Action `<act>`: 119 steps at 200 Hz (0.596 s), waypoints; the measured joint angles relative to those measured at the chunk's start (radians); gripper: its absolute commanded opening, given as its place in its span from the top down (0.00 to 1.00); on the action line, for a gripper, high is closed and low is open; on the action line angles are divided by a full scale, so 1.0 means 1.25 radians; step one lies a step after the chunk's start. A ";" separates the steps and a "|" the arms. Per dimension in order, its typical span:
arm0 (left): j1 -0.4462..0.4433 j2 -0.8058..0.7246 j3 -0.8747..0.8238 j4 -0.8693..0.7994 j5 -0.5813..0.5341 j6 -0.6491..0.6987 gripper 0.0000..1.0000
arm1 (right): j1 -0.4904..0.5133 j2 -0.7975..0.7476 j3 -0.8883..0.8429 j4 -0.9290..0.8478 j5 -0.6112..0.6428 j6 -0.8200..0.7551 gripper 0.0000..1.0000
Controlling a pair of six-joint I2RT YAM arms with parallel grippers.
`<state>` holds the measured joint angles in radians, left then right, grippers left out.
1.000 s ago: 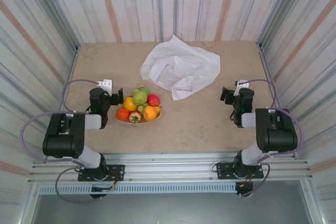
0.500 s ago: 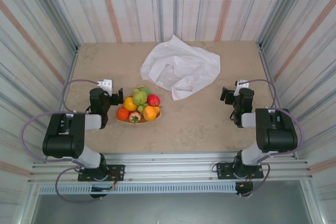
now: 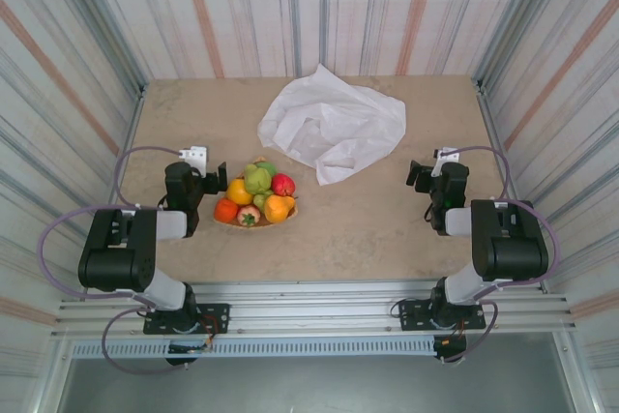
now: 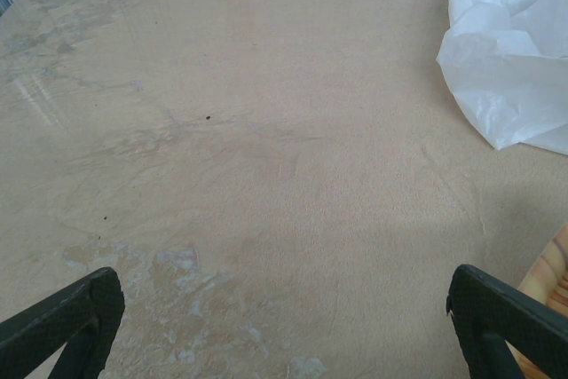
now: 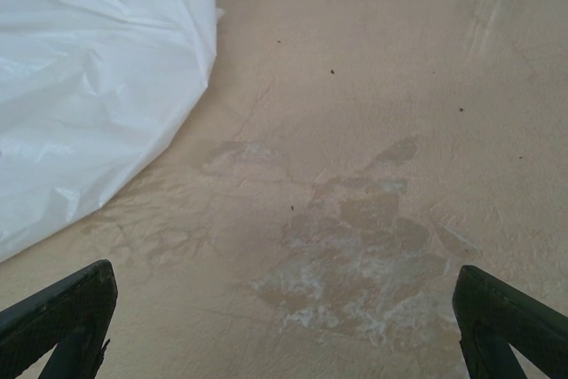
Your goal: Place the fruits into the plastic bag
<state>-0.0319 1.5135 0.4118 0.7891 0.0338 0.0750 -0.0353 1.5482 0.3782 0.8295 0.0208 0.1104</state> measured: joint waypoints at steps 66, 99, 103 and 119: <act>0.010 0.000 0.000 0.000 0.010 0.000 0.01 | -0.004 0.000 0.002 0.000 0.000 0.000 0.01; 0.020 0.000 0.000 0.000 0.023 -0.001 0.01 | -0.004 0.000 0.003 0.000 0.000 0.000 0.01; 0.020 0.000 0.000 0.000 0.024 -0.001 0.01 | -0.003 0.000 0.003 0.000 0.001 0.000 0.01; 0.020 -0.011 0.000 -0.012 0.023 -0.003 0.01 | -0.001 -0.008 0.003 -0.013 0.012 0.000 0.01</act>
<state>-0.0063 1.4998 0.4118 0.7738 0.0624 0.0711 -0.0364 1.5387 0.3820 0.8127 0.0353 0.1108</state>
